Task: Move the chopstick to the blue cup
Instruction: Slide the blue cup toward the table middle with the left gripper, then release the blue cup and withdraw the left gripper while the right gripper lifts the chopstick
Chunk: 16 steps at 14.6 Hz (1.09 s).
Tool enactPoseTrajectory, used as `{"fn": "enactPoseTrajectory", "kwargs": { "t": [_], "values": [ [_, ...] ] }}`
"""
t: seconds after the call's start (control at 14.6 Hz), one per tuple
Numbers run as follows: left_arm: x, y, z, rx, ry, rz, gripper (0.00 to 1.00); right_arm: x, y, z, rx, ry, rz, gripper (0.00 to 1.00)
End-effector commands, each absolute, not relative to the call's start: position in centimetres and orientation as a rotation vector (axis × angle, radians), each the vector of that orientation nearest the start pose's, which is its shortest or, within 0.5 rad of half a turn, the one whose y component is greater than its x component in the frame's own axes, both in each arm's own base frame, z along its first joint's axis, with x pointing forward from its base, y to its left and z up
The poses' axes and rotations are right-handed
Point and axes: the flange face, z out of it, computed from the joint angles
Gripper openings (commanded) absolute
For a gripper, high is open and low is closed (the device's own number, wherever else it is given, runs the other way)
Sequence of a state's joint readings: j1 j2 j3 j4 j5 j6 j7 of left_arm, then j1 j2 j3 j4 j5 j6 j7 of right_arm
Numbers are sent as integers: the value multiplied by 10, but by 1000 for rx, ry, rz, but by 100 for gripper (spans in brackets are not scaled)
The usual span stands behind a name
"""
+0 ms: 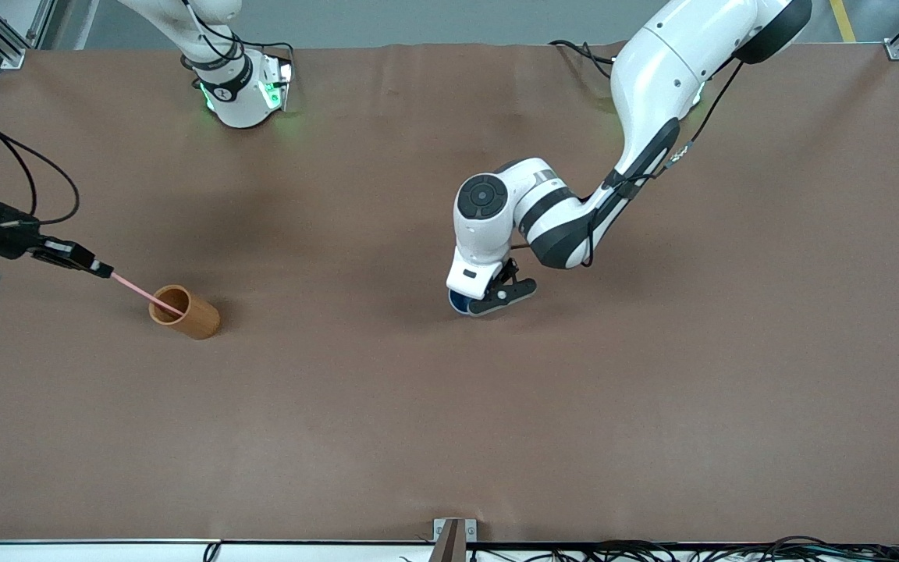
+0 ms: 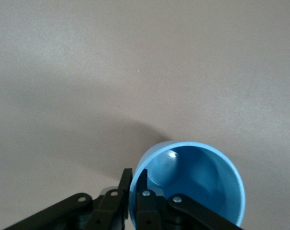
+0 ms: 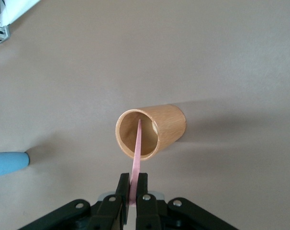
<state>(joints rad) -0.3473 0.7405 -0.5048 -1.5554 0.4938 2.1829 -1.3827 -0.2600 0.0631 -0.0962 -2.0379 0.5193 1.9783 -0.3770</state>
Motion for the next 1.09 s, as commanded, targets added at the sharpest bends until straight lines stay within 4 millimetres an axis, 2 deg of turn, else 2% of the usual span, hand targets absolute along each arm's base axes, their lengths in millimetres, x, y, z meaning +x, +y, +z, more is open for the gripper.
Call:
{"fn": "enactPoseTrajectory", "kwargs": {
  "t": [0.0,0.07,0.14,0.2,0.34,0.41,0.55,0.68,0.89,1.02],
  "values": [
    [517,-475,265,-3052,-554,-139,100,536,-167,459,-2722,299,-5,2],
    [526,-460,285,-3030,-565,-163,100,540,-164,477,-2749,285,9,2],
    [527,-454,310,-3025,-528,-166,100,544,-161,494,-2778,286,17,2],
    [533,-442,332,-3021,-495,-171,100,549,-151,510,-2809,288,26,2],
    [542,-419,382,-3047,-441,-164,100,564,-101,542,-2886,295,51,2],
    [555,-399,398,-3057,-410,-163,100,569,-74,556,-2916,322,51,2],
    [577,-353,435,-3086,-391,-183,100,575,-6,584,-2949,385,45,2],
    [596,-302,458,-3105,-316,-159,100,576,61,602,-2976,476,11,2],
    [615,-230,484,-3135,-178,-124,100,575,167,610,-2958,644,-1,2],
    [618,-180,508,-3150,-42,-90,100,571,238,605,-2932,749,10,2]
  ]
}}
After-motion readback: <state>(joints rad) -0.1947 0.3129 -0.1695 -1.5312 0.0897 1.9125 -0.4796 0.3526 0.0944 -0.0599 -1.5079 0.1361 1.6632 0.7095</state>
